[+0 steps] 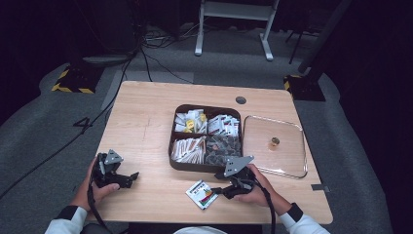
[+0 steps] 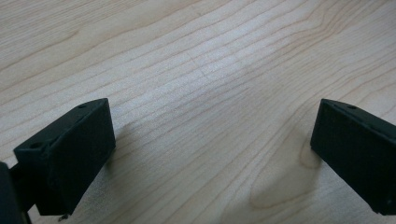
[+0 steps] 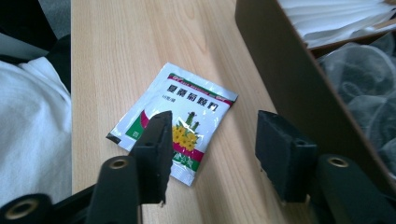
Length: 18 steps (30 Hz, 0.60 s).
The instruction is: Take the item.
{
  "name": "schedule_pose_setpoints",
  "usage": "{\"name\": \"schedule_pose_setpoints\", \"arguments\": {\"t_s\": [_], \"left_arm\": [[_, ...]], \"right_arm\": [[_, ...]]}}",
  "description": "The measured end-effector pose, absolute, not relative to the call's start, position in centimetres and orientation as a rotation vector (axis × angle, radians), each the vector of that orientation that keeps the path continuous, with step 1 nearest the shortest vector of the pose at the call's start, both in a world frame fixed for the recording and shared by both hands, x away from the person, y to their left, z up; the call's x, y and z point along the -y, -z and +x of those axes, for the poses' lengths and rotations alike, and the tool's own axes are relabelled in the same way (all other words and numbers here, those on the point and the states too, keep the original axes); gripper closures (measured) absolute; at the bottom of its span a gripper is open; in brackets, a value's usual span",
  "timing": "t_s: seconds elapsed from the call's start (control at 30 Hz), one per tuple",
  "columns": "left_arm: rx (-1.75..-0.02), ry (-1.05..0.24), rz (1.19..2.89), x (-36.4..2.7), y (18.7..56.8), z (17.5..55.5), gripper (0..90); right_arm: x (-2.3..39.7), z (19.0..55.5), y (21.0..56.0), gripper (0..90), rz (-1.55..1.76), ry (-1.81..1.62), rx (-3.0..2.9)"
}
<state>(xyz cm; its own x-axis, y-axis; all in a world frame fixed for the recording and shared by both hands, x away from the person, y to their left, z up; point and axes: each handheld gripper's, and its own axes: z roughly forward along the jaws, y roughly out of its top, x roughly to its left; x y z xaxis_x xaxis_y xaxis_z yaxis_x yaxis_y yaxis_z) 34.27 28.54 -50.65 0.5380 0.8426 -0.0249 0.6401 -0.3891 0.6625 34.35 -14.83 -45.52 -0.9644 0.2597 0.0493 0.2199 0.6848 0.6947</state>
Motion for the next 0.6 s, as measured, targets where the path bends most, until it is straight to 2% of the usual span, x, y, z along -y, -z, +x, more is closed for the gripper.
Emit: {"name": "schedule_pose_setpoints", "arguments": {"t_s": [0.3,0.6], "left_arm": [[-1.193,-0.422,2.154,-28.5,50.7,34.3,0.1],[-1.193,-0.421,2.154,-28.5,50.7,34.3,0.1]], "right_arm": [[15.5,34.4,44.6,33.1,0.396,-1.154,-2.769],[16.4,34.4,43.3,29.6,0.386,-1.182,-2.735]]}}
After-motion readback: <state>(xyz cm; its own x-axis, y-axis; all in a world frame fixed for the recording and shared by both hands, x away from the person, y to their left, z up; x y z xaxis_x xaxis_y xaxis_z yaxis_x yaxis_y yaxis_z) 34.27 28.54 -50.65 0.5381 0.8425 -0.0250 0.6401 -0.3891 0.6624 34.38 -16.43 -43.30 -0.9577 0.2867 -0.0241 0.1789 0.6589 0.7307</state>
